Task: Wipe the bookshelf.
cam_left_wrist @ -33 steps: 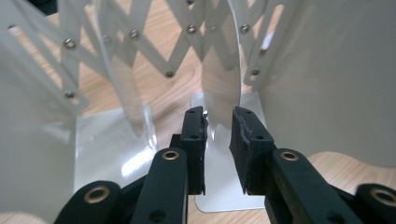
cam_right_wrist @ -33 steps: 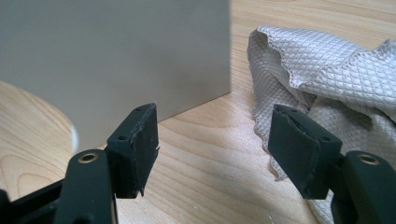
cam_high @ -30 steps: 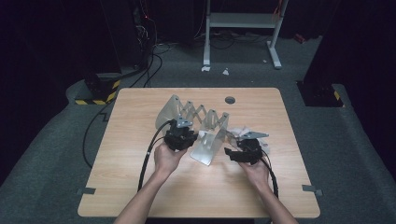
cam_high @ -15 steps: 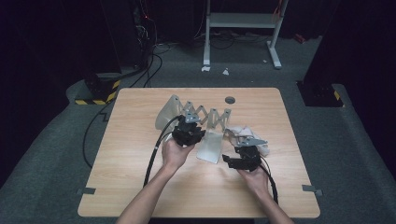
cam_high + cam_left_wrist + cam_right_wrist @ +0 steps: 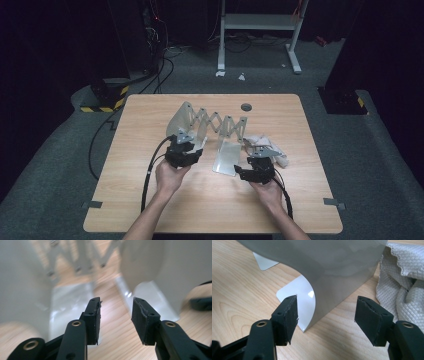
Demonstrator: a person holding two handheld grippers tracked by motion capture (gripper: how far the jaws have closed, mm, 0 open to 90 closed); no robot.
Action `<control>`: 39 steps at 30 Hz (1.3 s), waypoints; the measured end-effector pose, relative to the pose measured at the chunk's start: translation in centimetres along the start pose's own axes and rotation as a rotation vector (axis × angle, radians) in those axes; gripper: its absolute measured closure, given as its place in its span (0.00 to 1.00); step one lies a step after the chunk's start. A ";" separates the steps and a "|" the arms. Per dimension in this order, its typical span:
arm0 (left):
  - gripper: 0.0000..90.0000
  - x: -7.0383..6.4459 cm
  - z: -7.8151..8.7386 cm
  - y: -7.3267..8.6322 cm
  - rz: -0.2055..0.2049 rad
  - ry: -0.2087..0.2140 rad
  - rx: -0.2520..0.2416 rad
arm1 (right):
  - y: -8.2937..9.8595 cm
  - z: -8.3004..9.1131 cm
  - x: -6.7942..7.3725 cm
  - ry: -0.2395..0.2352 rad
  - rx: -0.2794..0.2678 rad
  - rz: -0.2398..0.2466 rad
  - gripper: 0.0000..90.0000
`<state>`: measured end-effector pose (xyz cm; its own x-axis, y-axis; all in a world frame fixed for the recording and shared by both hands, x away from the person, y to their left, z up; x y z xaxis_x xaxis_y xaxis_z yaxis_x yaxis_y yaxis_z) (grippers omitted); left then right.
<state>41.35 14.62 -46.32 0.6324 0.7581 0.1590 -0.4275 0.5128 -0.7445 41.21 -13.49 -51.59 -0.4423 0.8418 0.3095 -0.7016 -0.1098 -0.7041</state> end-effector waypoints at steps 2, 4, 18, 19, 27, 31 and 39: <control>0.63 0.7 0.2 1.0 0.029 -0.018 0.011 | -0.1 -0.2 0.3 0.017 -0.006 0.010 0.41; 0.63 1.9 0.0 2.3 0.079 -0.044 0.044 | -0.2 -0.4 0.4 0.027 -0.010 0.006 0.43; 0.55 5.6 -3.6 4.4 0.160 -0.139 0.093 | -0.3 -1.8 -0.5 0.019 0.020 -0.025 0.68; 0.56 5.7 -3.9 4.4 0.161 -0.137 0.092 | -0.3 -1.8 -0.5 0.020 0.018 -0.022 0.70; 0.82 5.6 -4.2 4.6 0.146 -0.135 0.095 | -0.6 -1.3 -1.4 0.048 0.022 -0.026 0.81; 0.91 5.5 -4.3 4.6 0.146 -0.133 0.105 | -0.8 -1.1 -2.0 0.066 0.019 -0.042 0.85; 0.98 4.5 -4.2 4.4 0.117 -0.142 0.117 | -1.4 -1.2 -2.4 0.117 0.022 -0.041 0.89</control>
<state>45.03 18.60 -51.64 0.4798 0.8604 0.1719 -0.5698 0.4546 -0.6846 43.97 -14.75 -52.14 -0.3458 0.9014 0.2604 -0.7307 -0.0846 -0.6774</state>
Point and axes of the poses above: each handheld gripper's, and its own axes: z roughly backward along the jaws, y roughly out of its underside, x roughly to its left, the point moved 2 cm from there along -z, roughly forward along the jaws, and after that the axes turned 15 degrees about -z, right-handed, at the moved point
